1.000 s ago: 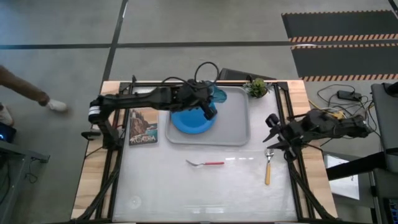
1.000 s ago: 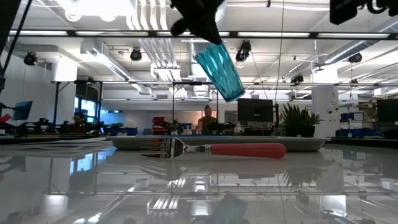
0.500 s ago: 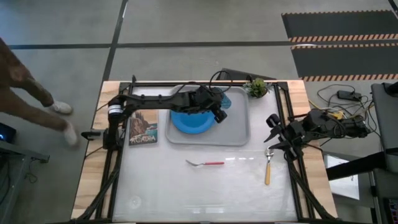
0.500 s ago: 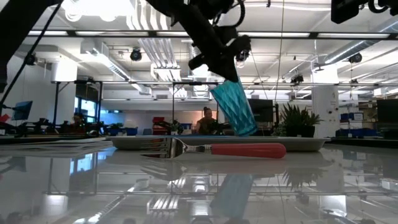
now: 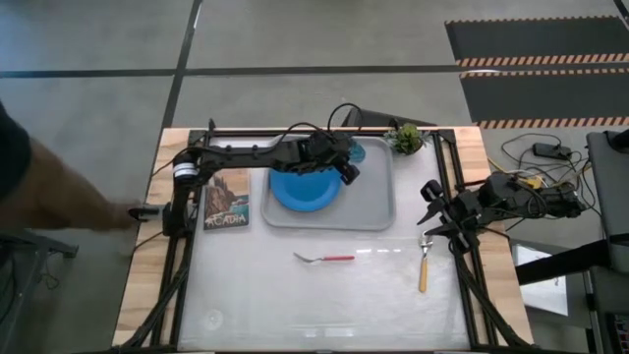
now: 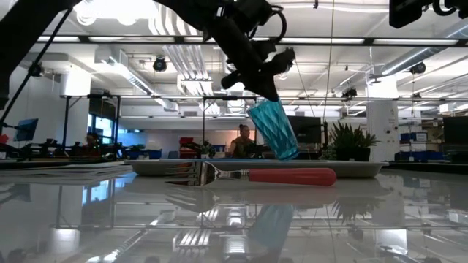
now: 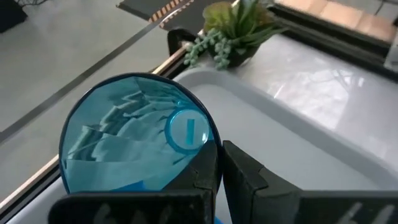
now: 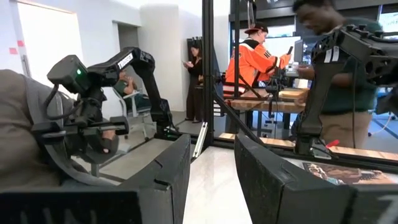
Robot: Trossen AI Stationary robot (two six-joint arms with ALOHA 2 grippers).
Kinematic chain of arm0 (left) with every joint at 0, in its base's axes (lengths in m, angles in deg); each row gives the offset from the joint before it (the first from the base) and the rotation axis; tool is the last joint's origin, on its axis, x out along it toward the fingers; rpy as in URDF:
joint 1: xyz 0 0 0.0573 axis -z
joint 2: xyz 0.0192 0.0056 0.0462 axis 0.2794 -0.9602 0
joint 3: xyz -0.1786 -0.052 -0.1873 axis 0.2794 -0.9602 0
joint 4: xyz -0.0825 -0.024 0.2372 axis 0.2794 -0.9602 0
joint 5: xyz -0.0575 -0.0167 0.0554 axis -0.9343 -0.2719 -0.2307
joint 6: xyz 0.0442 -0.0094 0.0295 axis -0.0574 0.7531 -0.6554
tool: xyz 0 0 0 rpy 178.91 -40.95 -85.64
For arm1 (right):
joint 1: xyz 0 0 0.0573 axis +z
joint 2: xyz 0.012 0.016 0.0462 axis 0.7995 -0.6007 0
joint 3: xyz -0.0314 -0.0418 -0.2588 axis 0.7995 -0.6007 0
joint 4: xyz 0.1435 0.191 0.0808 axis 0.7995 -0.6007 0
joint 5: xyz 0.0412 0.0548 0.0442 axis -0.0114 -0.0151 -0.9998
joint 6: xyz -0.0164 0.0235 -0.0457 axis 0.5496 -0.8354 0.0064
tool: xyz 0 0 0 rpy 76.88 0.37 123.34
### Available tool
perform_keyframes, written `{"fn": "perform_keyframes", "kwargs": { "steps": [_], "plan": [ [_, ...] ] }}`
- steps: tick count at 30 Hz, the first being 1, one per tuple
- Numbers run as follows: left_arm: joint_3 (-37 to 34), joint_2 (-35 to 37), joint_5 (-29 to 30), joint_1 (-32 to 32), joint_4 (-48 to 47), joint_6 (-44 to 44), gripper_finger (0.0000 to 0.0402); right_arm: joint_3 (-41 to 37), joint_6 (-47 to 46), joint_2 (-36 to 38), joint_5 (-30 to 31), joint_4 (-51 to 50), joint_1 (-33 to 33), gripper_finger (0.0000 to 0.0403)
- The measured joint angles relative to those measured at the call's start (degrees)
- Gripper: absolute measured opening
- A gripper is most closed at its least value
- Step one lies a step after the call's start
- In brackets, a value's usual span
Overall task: Pick and place plate/cup/fork/spoon on tray
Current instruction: Put the blue cup beside the blue plate on the gray tray
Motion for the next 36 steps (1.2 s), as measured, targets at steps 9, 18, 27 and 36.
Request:
{"fn": "perform_keyframes", "kwargs": {
  "steps": [9,18,27,36],
  "plan": [
    [-0.83,-0.17,-0.07,-0.41,0.74,0.17,0.0000,0.00,-0.02,0.00,-0.01,-0.15,0.00,0.0114],
    [-0.85,-0.17,-0.04,-0.54,0.62,0.26,0.0028,0.00,0.00,0.00,0.01,-0.17,0.00,0.0114],
    [-0.85,-0.17,-0.04,-0.92,1.68,0.33,0.0068,0.00,0.00,0.00,0.01,-0.17,0.00,0.0114],
    [-0.86,-0.17,-0.11,-2.96,7.44,0.15,0.0070,0.00,0.00,0.00,0.01,-0.17,0.00,0.0114]
  ]
}}
